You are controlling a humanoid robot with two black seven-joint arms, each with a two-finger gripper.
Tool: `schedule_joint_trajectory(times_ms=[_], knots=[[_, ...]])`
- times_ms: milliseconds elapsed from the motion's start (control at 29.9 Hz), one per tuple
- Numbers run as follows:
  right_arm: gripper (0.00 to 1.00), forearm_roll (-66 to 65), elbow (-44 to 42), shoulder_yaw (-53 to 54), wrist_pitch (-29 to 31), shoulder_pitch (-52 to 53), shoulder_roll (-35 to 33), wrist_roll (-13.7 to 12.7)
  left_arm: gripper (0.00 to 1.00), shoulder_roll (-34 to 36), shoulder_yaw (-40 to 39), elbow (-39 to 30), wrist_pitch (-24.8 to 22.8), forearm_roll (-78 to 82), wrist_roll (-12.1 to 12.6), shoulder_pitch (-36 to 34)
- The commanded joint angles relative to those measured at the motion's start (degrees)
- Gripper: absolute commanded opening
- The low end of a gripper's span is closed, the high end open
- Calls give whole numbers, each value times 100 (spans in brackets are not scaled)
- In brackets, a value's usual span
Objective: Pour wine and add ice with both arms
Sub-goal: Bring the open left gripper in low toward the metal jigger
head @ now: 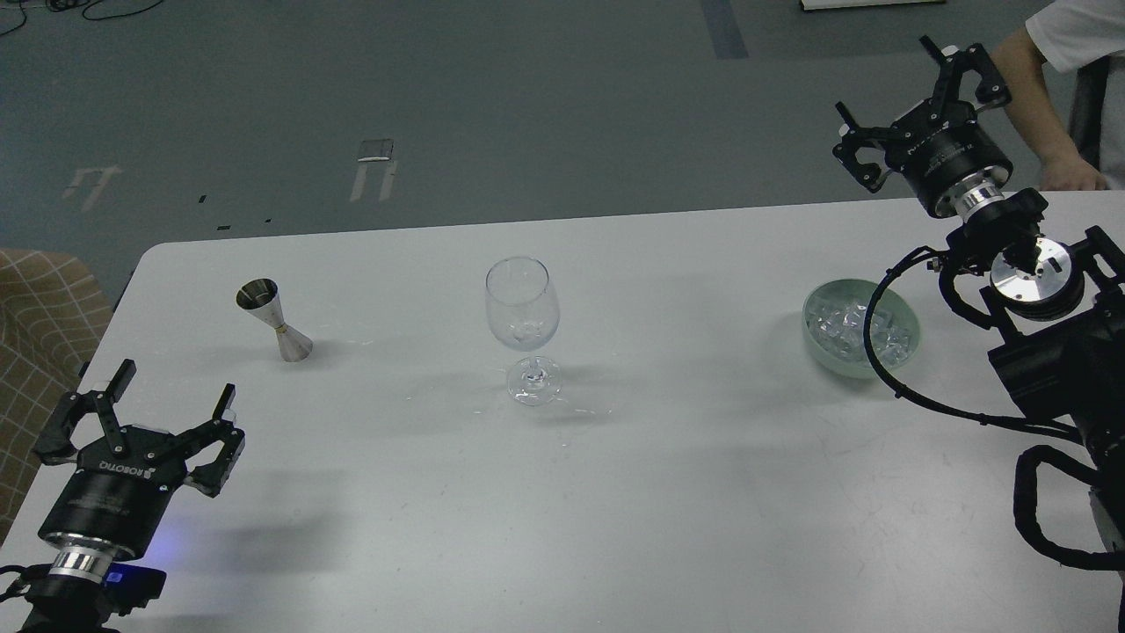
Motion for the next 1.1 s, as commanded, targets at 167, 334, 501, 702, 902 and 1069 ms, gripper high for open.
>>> schedule_joint_trajectory(times_ms=[167,334,501,702,902,1069], knots=[[100,-12,-28,-2,0,-38,-83,-17,84,-450,-60,176,1260,0,38,-618],[100,-38,-63,-46,0,-152,-136,-34,84,-503,-17,185,1269,9,38,-618],[100,-38,-45,-46,0,-258,-83,-34,83,-626,-8,194,1313,9,38,-610],[100,-12,-36,7,0,-486,-249,-34,75,-635,45,378,1305,9,38,-610],[100,-3,-28,24,0,-469,-425,-34,73,-643,54,799,1226,18,47,-978],[100,-3,-28,24,0,-460,-452,-34,62,-661,63,1318,902,62,46,-1356]])
